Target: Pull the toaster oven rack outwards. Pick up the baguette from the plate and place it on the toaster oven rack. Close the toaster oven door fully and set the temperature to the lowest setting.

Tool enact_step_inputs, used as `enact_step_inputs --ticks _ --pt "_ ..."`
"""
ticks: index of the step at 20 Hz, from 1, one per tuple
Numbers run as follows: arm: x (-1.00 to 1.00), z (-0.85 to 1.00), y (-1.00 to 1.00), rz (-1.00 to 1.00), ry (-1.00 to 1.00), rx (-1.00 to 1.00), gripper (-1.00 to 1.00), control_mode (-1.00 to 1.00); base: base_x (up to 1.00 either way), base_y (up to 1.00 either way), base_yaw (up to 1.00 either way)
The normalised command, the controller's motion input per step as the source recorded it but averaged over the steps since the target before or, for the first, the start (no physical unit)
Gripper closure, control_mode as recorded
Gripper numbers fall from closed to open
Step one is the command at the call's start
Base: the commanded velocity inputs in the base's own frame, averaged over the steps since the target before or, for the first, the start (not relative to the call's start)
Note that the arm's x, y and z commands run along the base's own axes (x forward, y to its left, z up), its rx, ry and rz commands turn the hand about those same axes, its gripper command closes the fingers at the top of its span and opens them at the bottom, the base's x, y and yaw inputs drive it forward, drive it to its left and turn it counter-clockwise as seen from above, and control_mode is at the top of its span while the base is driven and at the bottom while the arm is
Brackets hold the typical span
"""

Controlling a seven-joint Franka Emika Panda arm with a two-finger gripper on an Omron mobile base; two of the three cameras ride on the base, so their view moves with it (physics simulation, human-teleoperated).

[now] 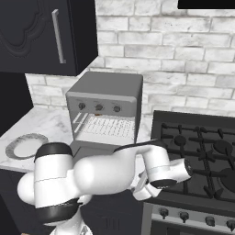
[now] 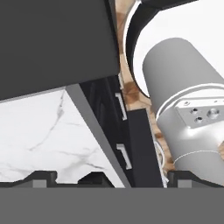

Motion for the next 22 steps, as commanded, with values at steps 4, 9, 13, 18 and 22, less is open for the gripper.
enact_step_inputs --ticks 4,9,13,18,22 --pt "0.03 -0.01 0.23 0.0 0.0 0.0 -1.0 -1.0 0.0 0.0 0.0" --pt "0.1 -0.03 0.17 0.0 0.0 0.0 -1.0 -1.0 0.0 0.0 0.0" --pt "0.1 -0.12 0.11 0.0 0.0 0.0 -1.0 -1.0 0.0 0.0 0.0" --pt "0.12 -0.16 0.06 0.0 0.0 0.0 -1.0 -1.0 0.0 0.0 0.0" --pt "0.09 -0.15 0.02 0.0 0.0 0.0 -1.0 -1.0 0.0 0.0 0.0"
